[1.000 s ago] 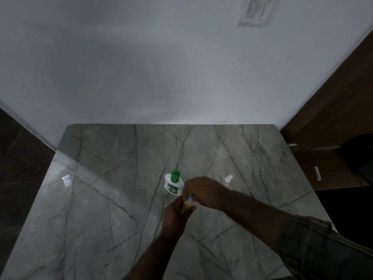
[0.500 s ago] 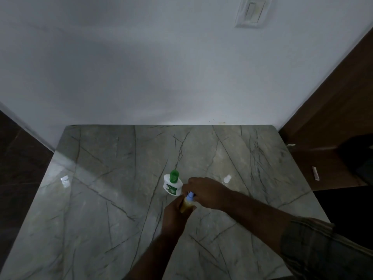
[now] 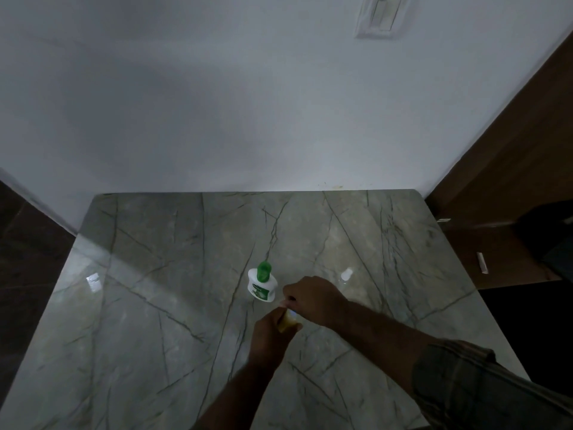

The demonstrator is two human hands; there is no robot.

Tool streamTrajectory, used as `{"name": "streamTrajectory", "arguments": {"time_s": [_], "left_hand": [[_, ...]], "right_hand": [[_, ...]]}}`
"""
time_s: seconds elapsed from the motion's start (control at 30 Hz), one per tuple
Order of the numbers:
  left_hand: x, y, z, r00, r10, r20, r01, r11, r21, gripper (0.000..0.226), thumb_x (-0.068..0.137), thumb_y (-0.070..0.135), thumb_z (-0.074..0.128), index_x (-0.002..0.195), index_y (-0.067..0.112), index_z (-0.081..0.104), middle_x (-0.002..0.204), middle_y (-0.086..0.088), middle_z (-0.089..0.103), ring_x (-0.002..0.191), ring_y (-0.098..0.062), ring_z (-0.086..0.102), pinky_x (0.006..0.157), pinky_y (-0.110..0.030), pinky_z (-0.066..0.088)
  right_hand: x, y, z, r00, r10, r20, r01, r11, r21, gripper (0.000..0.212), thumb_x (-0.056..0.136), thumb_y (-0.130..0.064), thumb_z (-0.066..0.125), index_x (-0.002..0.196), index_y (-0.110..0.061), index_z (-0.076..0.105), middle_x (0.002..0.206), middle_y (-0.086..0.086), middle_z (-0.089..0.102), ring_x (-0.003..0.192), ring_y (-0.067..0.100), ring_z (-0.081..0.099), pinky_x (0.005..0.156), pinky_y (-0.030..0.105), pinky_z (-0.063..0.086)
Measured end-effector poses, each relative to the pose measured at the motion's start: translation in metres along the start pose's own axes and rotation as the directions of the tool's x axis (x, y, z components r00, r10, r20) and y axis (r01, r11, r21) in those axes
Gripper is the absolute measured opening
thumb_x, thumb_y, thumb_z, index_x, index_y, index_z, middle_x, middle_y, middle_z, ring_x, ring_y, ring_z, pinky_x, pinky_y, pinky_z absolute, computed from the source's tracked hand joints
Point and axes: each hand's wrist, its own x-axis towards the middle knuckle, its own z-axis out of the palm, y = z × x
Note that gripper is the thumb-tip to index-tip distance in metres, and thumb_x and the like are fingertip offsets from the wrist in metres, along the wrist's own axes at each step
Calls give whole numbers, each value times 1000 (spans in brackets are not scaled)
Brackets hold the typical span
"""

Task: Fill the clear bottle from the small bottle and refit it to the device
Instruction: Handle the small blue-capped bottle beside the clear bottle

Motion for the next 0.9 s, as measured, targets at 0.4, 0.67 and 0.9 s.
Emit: {"name": "streamTrajectory", "arguments": {"time_s": [0.4, 0.67, 0.9], "left_hand": [[11, -10, 16, 999, 9, -37, -11, 998, -59, 26, 82, 19, 78, 104, 30, 71, 88, 19, 72, 86, 9, 66, 72, -4, 48], [23, -10, 19, 998, 44, -49, -46, 998, -36, 34, 82, 21, 77, 101, 46, 65, 86, 21, 72, 83, 9, 66, 72, -8, 46], [26, -28, 14, 986, -130, -105, 128, 991, -34, 54, 81, 16, 78, 130, 26, 59, 115, 16, 67, 103, 0, 63, 88, -15, 45]], "right_hand": [[-11, 4, 35, 909, 416, 15, -365, 781, 507, 35, 79, -46, 72, 94, -18, 58, 88, -6, 64, 77, 9, 60, 65, 20, 43], [-12, 14, 53, 890, 455, -45, -389, 807, 445, 37, 85, -47, 62, 106, -18, 67, 101, 1, 72, 96, 16, 67, 84, 31, 53], [5, 38, 69, 842, 530, -104, -398, 740, 542, 29, 89, -34, 64, 113, -19, 68, 110, -4, 71, 102, 13, 68, 90, 25, 53]]}}
